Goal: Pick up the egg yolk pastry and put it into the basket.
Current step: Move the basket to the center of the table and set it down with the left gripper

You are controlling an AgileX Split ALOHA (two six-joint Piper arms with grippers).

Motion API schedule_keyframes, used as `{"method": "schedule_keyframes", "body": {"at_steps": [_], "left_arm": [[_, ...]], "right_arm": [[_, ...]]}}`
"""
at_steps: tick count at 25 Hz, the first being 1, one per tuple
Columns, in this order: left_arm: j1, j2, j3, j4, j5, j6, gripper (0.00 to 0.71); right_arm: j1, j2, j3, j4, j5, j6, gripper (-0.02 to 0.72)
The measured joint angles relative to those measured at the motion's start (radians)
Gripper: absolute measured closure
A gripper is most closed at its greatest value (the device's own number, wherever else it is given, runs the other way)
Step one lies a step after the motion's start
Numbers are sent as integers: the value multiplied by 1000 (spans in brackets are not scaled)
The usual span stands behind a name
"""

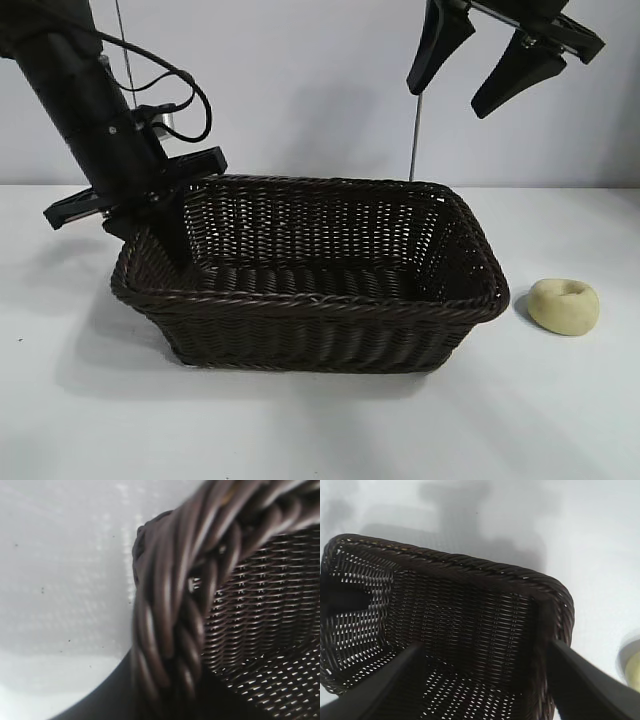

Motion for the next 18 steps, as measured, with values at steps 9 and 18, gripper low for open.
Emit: {"method": "schedule_keyframes", "body": {"at_steps": [9, 18], "left_arm": [[0, 0, -1, -12, -4, 1, 499], [0, -46, -1, 26, 15, 2, 168]], "right_arm": [[0, 0, 0, 0, 0, 0, 209], [0, 0, 0, 0, 0, 0, 209]]}}
